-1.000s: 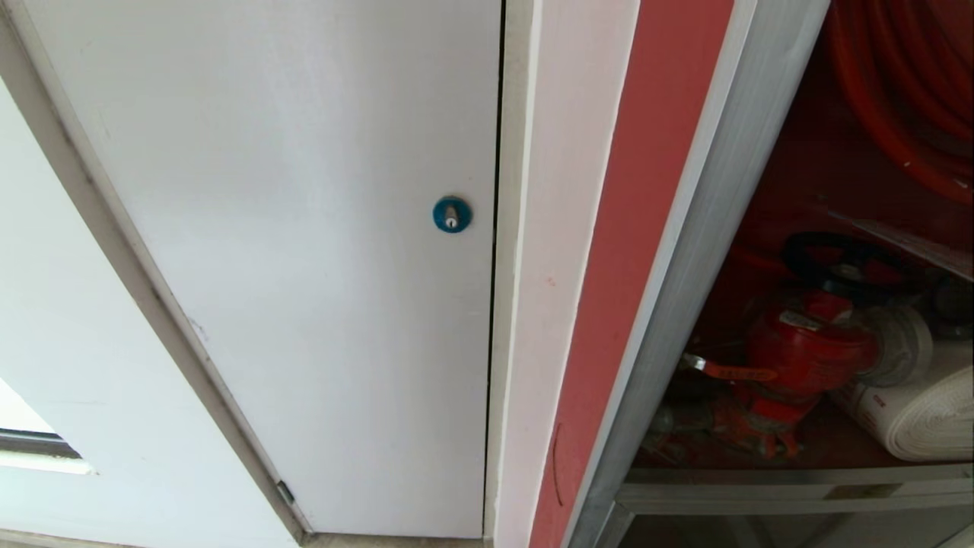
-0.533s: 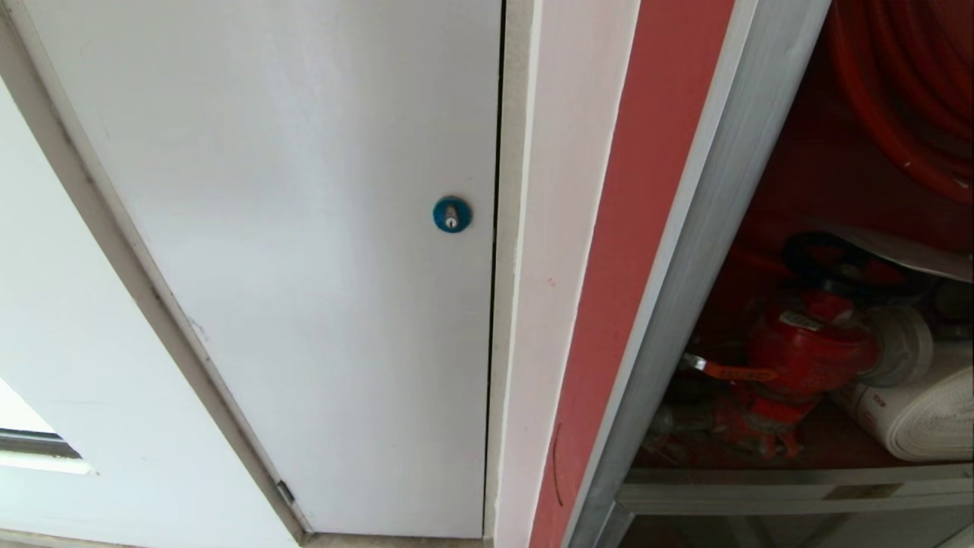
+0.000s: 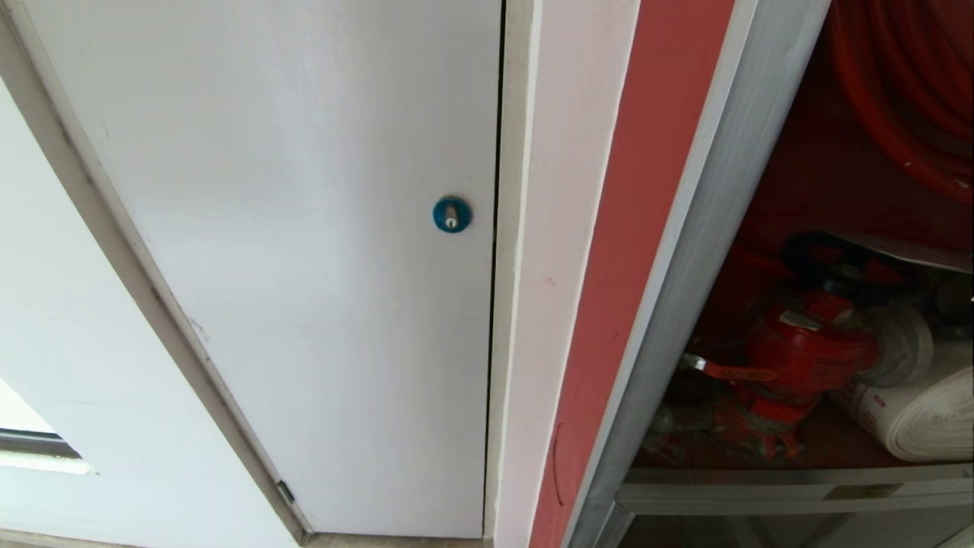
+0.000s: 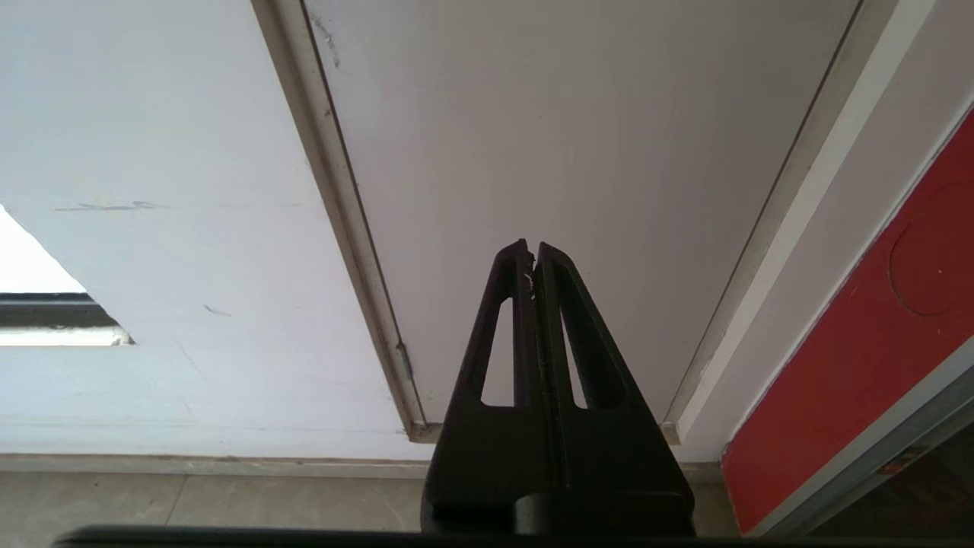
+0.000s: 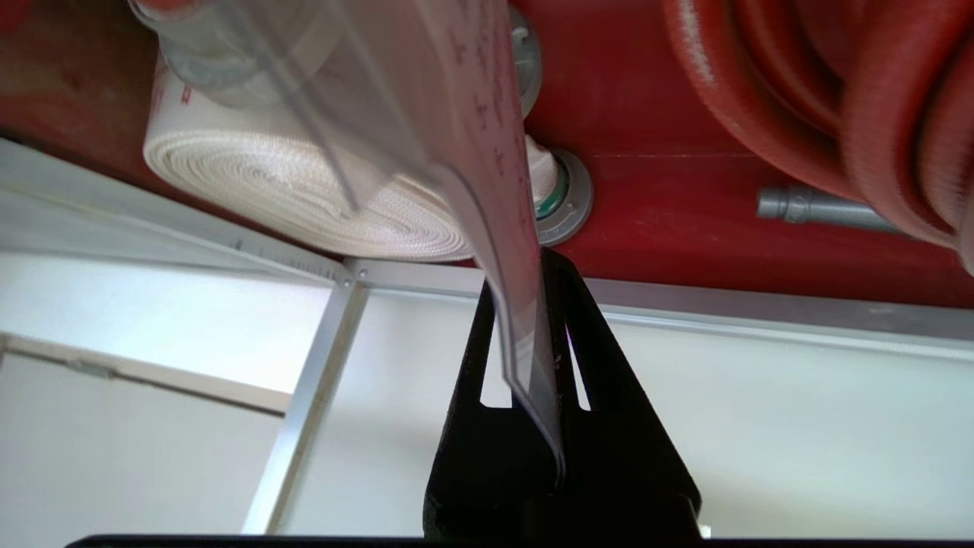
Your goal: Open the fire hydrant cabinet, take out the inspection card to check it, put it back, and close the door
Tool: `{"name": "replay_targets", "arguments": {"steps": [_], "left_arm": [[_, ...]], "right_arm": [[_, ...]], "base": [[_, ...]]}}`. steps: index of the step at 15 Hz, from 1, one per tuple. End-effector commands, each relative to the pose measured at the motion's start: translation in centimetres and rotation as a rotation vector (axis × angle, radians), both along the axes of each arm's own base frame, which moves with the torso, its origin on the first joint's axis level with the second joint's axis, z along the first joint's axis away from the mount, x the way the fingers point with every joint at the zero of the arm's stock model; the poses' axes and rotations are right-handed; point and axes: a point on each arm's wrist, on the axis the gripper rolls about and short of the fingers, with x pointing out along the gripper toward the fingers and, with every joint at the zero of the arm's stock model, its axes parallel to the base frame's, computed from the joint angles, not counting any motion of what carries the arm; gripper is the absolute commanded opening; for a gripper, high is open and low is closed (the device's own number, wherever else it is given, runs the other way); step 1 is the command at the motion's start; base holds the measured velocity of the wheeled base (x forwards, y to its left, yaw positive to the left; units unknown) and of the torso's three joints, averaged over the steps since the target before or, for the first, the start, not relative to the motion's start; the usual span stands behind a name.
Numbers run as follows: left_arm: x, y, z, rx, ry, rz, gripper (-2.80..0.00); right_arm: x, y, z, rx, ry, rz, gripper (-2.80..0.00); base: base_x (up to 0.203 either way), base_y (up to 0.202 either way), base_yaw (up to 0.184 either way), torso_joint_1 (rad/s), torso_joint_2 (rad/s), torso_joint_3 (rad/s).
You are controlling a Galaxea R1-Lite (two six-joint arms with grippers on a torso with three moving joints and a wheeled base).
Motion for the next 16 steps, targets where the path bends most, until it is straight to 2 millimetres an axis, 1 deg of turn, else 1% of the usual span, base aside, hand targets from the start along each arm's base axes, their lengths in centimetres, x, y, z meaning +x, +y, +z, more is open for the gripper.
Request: {"name": "replay_targets", "arguments": {"steps": [1, 4, 6, 8, 11, 16], "left_arm": [[0.0, 0.0, 0.0, 0.0, 0.001, 0.0, -2.8], [0.0, 0.0, 0.0, 0.0, 0.001, 0.0, -2.8], [0.0, 0.0, 0.0, 0.0, 0.0, 0.0, -2.8], [0.0, 0.0, 0.0, 0.0, 0.001, 0.0, -2.8], [0.0, 0.0, 0.0, 0.0, 0.001, 0.0, -2.8], [0.0, 0.0, 0.0, 0.0, 0.001, 0.0, -2.8]], "right_arm": [[0.2, -0.5, 0.0, -0.011, 0.022, -0.012, -2.8], [0.2, -0.9, 0.1, -0.039, 0.044, -0.026, -2.8], [0.6, -0.8, 0.3, -0.062, 0.045, -0.019, -2.8], [1.2, -1.0, 0.5, -0.095, 0.054, 0.007, -2.8], [2.4, -2.0, 1.0, -0.166, 0.058, 0.042, -2.8], [4.4, -3.5, 0.3, -0.167, 0.076, 0.103, -2.8]], "base": [[0.0, 0.0, 0.0, 0.0, 0.0, 0.0], [0.0, 0.0, 0.0, 0.0, 0.0, 0.0], [0.0, 0.0, 0.0, 0.0, 0.0, 0.0], [0.0, 0.0, 0.0, 0.0, 0.0, 0.0], [0.0, 0.0, 0.0, 0.0, 0.0, 0.0], [0.0, 0.0, 0.0, 0.0, 0.0, 0.0]]}}
